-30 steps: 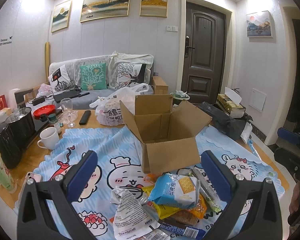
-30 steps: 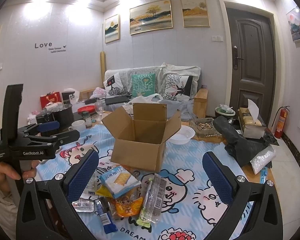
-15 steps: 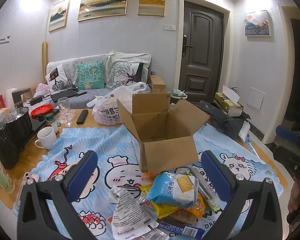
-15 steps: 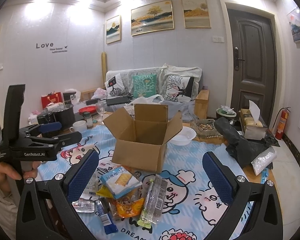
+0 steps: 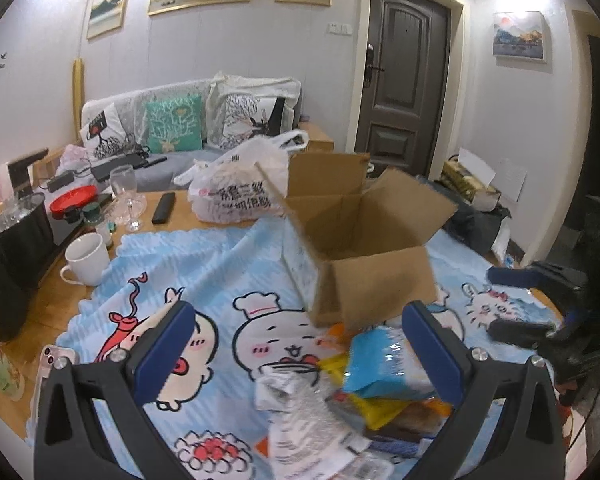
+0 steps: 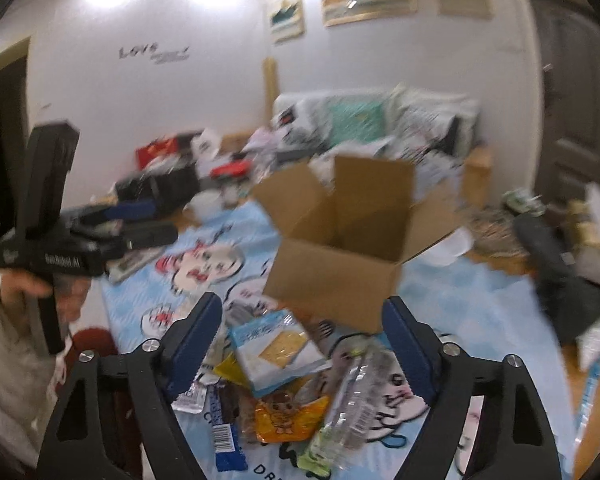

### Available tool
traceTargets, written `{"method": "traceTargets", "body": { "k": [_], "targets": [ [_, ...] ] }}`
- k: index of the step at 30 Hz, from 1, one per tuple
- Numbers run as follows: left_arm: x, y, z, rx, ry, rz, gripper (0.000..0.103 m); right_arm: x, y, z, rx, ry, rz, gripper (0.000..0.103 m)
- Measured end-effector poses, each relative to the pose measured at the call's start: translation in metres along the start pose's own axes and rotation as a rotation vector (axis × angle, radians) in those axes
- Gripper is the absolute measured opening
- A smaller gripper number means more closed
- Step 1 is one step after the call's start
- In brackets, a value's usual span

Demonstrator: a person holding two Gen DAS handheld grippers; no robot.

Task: Organize snacks
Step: 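Grasp the blue cracker pack with both grippers, then carry the blue cracker pack into the cardboard box and open both grippers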

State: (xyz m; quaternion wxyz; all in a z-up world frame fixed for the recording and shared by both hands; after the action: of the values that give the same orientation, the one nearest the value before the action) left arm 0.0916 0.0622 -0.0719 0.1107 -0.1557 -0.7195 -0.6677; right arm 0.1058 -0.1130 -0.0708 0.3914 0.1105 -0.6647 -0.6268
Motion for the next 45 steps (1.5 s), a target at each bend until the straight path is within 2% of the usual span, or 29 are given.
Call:
{"method": "traceTargets", "body": {
  "k": [3,8,14,19,21,23,28,32,37,41,43,45],
  "targets": [
    [-0.016,-0.009,0.013,-0.002,-0.003,0.036,0.102,-0.035,-0.017,-0.001,0.002,0.067,0.082,0.079],
    [-0.042,-0.024,0.024,-0.015,-0.005,0.105,0.102,-0.082,-0.041,-0.010,-0.032,0.123,0.204,0.079],
    [-0.064,-0.041,0.026,0.015,-0.094,0.156,0.102,-0.106,-0.060,-0.002,-0.068,0.226,0.276,0.079],
    [-0.066,-0.044,0.019,-0.041,-0.100,0.162,0.102,-0.107,-0.073,0.015,-0.018,0.249,0.329,0.079],
    [-0.062,-0.044,0.013,-0.027,-0.147,0.162,0.102,-0.104,-0.074,0.015,-0.014,0.232,0.340,0.078],
    [-0.058,-0.043,0.002,-0.022,-0.227,0.168,0.102,-0.106,-0.077,0.016,-0.023,0.221,0.364,0.069],
    [-0.054,-0.046,-0.022,0.010,-0.399,0.218,0.102,-0.109,-0.075,0.017,-0.013,0.174,0.382,0.066],
    [-0.049,-0.048,-0.031,0.032,-0.447,0.252,0.102,-0.100,-0.072,0.025,0.039,0.135,0.353,0.065],
    [-0.040,-0.043,-0.037,0.093,-0.527,0.273,0.100,-0.080,-0.055,0.042,0.027,0.154,0.271,0.064],
    [-0.033,-0.027,-0.041,0.144,-0.603,0.261,0.087,-0.065,-0.031,0.055,0.030,0.177,0.166,0.065],
    [-0.028,-0.012,-0.045,0.160,-0.648,0.239,0.077,-0.058,-0.017,0.057,0.046,0.166,0.105,0.065],
    [-0.027,0.005,-0.049,0.154,-0.680,0.219,0.063,-0.056,-0.004,0.057,0.043,0.162,0.055,0.065]
  ]
}}
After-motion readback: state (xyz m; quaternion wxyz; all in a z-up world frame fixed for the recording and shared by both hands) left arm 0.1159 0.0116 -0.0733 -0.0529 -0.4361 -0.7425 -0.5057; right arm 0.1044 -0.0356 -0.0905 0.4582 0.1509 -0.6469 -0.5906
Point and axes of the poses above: each gripper's, at about its wrist camera, not at the fingertips, and x roughly against the way its jaws point, z to its left, y to its top, the point moved 7 cm from there along -x, roughly the way its jaws point, and after that the axes turned 11 degrees about -z, right-handed, at the moved point
